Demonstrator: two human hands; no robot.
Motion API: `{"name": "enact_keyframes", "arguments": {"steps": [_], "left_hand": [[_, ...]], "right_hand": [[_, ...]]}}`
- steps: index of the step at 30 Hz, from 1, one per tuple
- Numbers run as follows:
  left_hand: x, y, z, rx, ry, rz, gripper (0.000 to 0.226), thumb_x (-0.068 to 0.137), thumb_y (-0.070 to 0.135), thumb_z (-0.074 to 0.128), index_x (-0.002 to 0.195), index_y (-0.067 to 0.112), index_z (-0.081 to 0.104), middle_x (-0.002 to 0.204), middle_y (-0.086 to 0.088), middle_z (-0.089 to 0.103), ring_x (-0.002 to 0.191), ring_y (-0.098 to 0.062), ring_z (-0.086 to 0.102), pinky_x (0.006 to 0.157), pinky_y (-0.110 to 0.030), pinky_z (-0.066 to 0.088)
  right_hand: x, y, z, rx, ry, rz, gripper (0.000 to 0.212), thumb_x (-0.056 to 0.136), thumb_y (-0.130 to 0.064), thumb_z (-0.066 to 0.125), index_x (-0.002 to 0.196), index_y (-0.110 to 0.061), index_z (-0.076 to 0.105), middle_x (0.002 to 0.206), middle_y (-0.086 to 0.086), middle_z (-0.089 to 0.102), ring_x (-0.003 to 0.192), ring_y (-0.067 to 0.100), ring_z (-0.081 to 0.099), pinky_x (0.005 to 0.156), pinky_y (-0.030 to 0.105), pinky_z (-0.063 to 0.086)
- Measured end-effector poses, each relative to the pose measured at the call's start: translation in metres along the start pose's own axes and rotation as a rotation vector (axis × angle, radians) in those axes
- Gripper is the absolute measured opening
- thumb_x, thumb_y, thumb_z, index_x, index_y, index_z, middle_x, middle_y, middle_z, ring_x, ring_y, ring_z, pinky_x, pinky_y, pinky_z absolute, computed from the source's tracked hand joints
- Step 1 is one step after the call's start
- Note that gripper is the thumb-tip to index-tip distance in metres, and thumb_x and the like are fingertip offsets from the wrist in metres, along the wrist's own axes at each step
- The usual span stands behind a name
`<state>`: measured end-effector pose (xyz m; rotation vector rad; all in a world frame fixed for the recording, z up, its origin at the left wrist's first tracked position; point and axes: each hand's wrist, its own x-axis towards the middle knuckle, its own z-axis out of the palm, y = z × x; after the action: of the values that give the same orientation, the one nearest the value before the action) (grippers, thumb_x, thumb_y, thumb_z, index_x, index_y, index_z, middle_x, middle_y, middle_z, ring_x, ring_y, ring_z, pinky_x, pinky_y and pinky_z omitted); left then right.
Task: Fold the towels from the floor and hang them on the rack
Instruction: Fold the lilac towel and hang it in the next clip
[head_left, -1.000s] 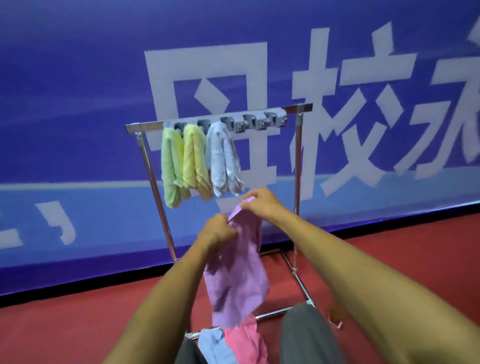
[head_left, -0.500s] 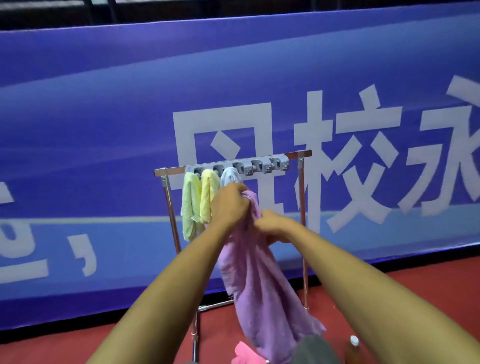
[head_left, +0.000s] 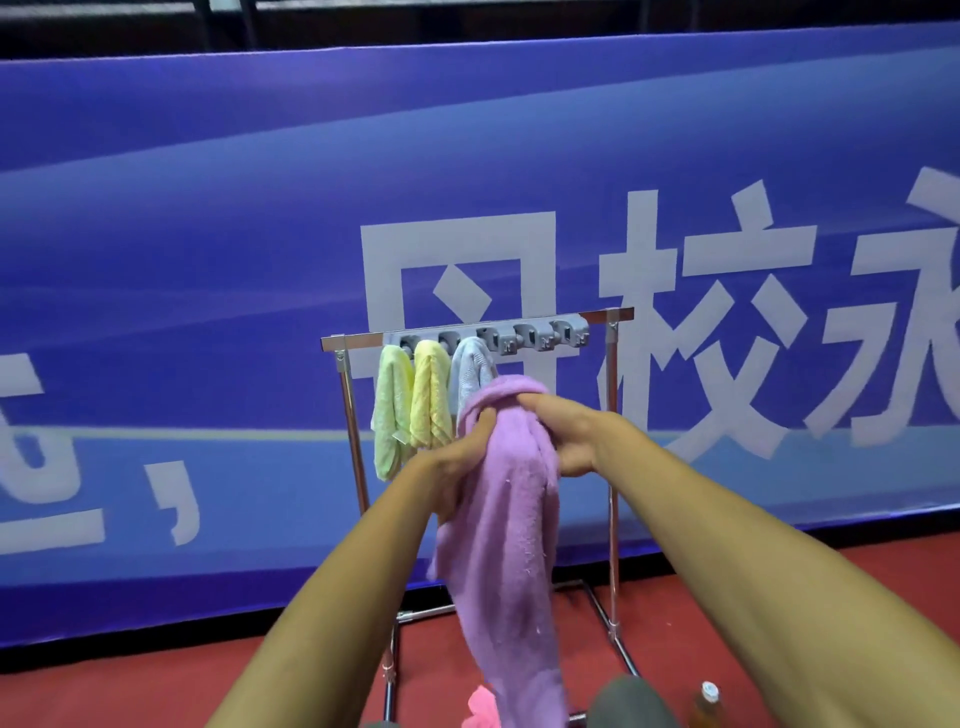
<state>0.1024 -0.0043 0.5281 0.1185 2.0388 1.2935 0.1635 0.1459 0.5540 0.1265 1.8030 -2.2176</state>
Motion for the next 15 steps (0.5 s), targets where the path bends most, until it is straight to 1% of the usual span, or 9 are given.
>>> {"name": "enact_keyframes", "arguments": {"steps": [1, 2, 4, 6, 8, 10, 12, 14, 15], "left_hand": [[0.010, -0.006, -0.005, 0.001, -0.076, -0.031, 0.151, 0.020, 0.110, 0.044, 0.135, 0.012, 0.059, 0.133, -0.014, 0.062, 0.120, -0.034, 0.058, 0.102, -0.047, 0.049], [0.015, -0.012, -0.008, -0.020, -0.137, -0.025, 0.148, 0.020, 0.109, 0.047, 0.129, 0.010, 0.063, 0.127, -0.011, 0.065, 0.116, -0.030, 0.060, 0.099, -0.044, 0.049], [0.011, -0.026, -0.013, -0.106, -0.211, 0.012, 0.127, 0.036, 0.104, 0.058, 0.121, 0.010, 0.068, 0.114, -0.005, 0.066, 0.104, -0.022, 0.060, 0.092, -0.036, 0.048], [0.014, -0.041, -0.019, -0.095, -0.312, 0.057, 0.108, 0.056, 0.095, 0.062, 0.124, 0.012, 0.070, 0.119, -0.007, 0.069, 0.107, -0.024, 0.063, 0.096, -0.036, 0.051], [0.010, -0.049, -0.023, -0.054, -0.369, 0.146, 0.066, 0.078, 0.074, 0.067, 0.103, 0.014, 0.077, 0.103, -0.008, 0.074, 0.096, -0.019, 0.069, 0.086, -0.033, 0.056], [0.005, -0.045, -0.020, -0.132, -0.376, 0.263, 0.027, 0.088, 0.039, 0.069, 0.082, 0.014, 0.077, 0.082, -0.005, 0.071, 0.072, -0.013, 0.068, 0.067, -0.027, 0.055], [0.003, -0.035, -0.018, -0.347, -0.239, 0.427, 0.019, 0.091, 0.027, 0.068, 0.095, 0.010, 0.074, 0.095, -0.012, 0.071, 0.079, -0.017, 0.071, 0.073, -0.030, 0.058], [0.005, -0.025, -0.017, -0.463, -0.104, 0.487, 0.036, 0.092, 0.037, 0.068, 0.116, 0.011, 0.068, 0.110, -0.014, 0.071, 0.093, -0.026, 0.071, 0.085, -0.041, 0.059], [0.007, -0.022, -0.019, -0.471, -0.075, 0.484, 0.043, 0.092, 0.042, 0.067, 0.122, 0.011, 0.066, 0.113, -0.013, 0.071, 0.097, -0.029, 0.071, 0.087, -0.043, 0.059]], "right_hand": [[-0.001, -0.002, 0.000, 0.015, -0.042, -0.017, 0.049, 0.098, -0.040, 0.055, 0.122, 0.002, 0.060, 0.123, 0.023, 0.060, 0.120, 0.034, 0.056, 0.116, 0.047, 0.036], [0.000, -0.004, 0.000, 0.042, -0.059, -0.047, 0.051, 0.099, -0.042, 0.052, 0.123, 0.002, 0.060, 0.121, 0.023, 0.059, 0.119, 0.034, 0.055, 0.116, 0.047, 0.036], [0.001, -0.009, 0.000, 0.162, -0.002, -0.144, 0.046, 0.100, -0.041, 0.046, 0.118, -0.001, 0.061, 0.111, 0.022, 0.063, 0.107, 0.034, 0.061, 0.106, 0.047, 0.043], [0.007, -0.011, -0.008, 0.414, 0.151, -0.248, 0.045, 0.101, -0.043, 0.041, 0.113, -0.004, 0.061, 0.097, 0.019, 0.069, 0.093, 0.033, 0.067, 0.088, 0.045, 0.054], [0.017, -0.005, -0.020, 0.601, 0.331, -0.275, 0.055, 0.100, -0.053, 0.041, 0.116, -0.005, 0.064, 0.104, 0.019, 0.074, 0.097, 0.034, 0.071, 0.085, 0.046, 0.058], [0.023, 0.006, -0.026, 0.525, 0.394, -0.116, 0.059, 0.088, -0.062, 0.059, 0.114, -0.011, 0.067, 0.117, 0.009, 0.072, 0.110, 0.030, 0.068, 0.096, 0.049, 0.053], [0.020, 0.020, -0.021, 0.350, 0.271, 0.133, 0.074, 0.073, -0.073, 0.069, 0.116, -0.013, 0.066, 0.123, 0.002, 0.067, 0.119, 0.027, 0.063, 0.100, 0.048, 0.050], [0.012, 0.023, -0.017, 0.307, 0.054, 0.206, 0.101, 0.077, -0.086, 0.047, 0.129, -0.001, 0.061, 0.137, 0.014, 0.061, 0.129, 0.036, 0.057, 0.104, 0.050, 0.048], [0.009, 0.019, -0.016, 0.327, -0.031, 0.163, 0.106, 0.079, -0.088, 0.039, 0.135, 0.001, 0.056, 0.141, 0.022, 0.057, 0.131, 0.040, 0.054, 0.106, 0.053, 0.045]]}}
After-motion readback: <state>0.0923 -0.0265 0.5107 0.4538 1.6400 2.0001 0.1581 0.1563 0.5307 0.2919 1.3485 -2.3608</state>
